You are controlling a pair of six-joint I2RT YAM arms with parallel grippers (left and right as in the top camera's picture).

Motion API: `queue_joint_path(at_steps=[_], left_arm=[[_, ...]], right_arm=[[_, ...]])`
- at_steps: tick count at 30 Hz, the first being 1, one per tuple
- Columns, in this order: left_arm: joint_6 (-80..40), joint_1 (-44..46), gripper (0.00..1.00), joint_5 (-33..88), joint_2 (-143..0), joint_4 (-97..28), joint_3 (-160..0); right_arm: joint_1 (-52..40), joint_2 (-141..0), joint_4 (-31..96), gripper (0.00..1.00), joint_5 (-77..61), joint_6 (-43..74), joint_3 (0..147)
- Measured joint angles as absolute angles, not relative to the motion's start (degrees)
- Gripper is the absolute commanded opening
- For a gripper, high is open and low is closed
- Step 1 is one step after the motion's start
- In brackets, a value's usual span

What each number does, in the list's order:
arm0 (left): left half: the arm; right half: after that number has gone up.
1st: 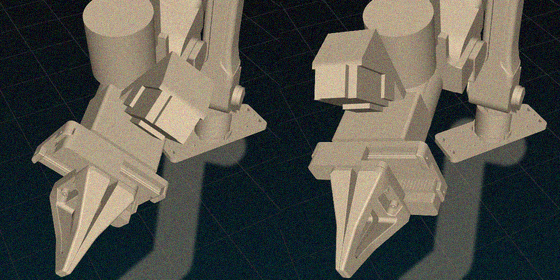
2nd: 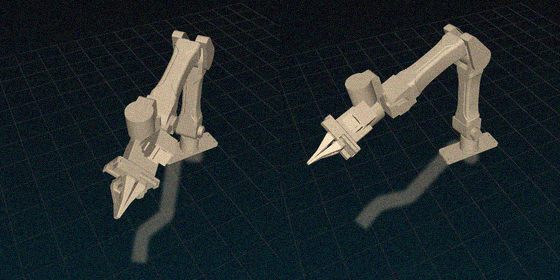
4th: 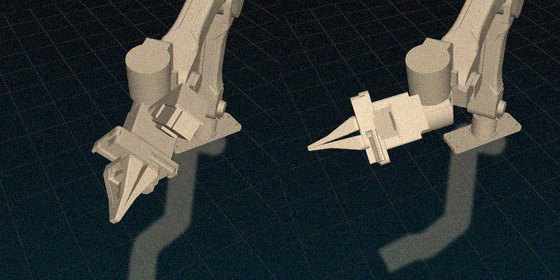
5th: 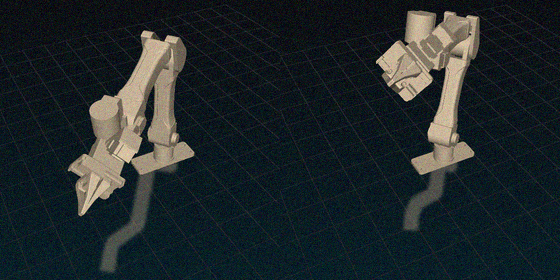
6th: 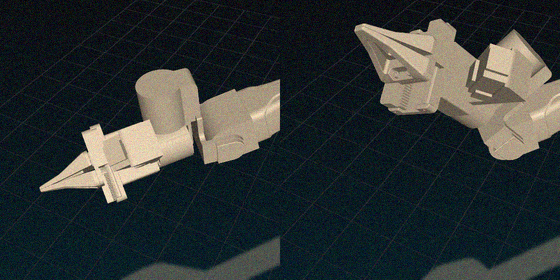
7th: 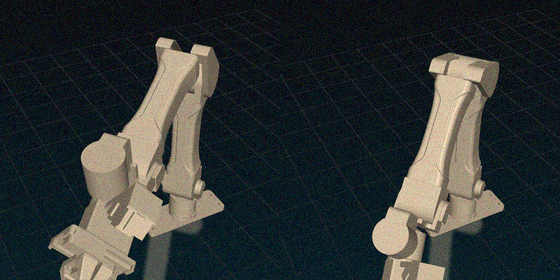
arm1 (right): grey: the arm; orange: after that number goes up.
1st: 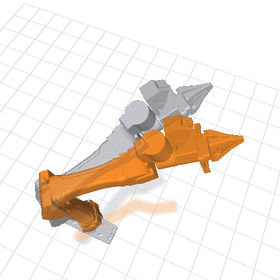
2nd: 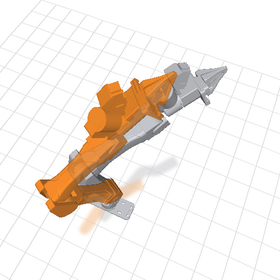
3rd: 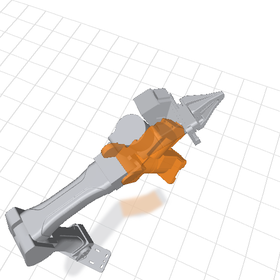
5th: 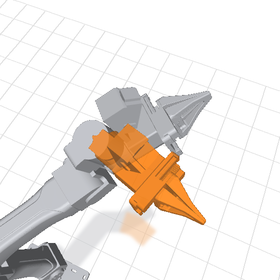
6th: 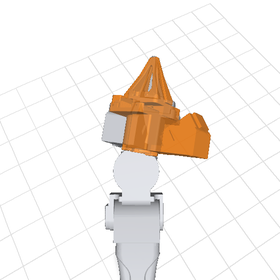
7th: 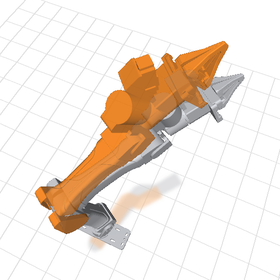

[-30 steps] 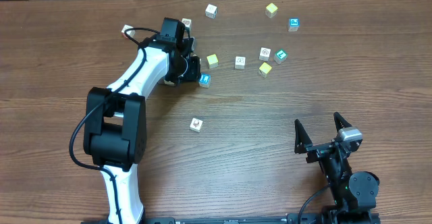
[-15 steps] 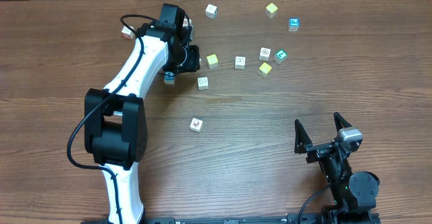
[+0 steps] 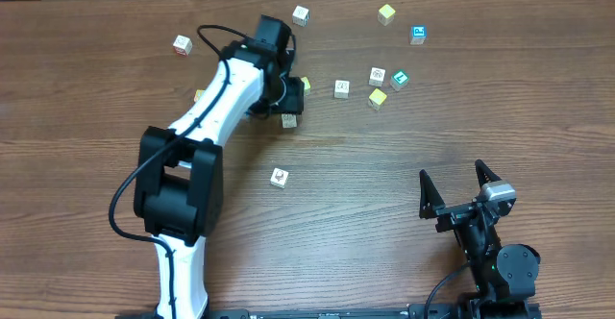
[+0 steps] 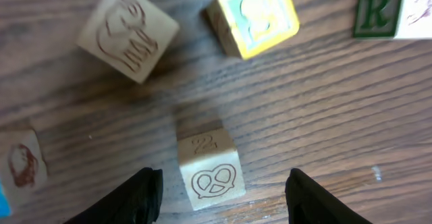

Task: Form a circle
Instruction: 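Grasp the white block printed 2 with the left gripper, then carry the 2 block toward the center of the arc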

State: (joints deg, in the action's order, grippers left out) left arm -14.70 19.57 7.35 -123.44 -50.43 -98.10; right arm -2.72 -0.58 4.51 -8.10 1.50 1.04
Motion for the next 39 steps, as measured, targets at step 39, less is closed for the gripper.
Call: queue_joint_path(at_steps=[39], left_arm=[[-18.74,20.91,0.28,5.72,-123.2,-43.75,-90.59]], right_arm=[[-2.7,-0.58,4.49,1.0,-8.1,1.5,1.04]])
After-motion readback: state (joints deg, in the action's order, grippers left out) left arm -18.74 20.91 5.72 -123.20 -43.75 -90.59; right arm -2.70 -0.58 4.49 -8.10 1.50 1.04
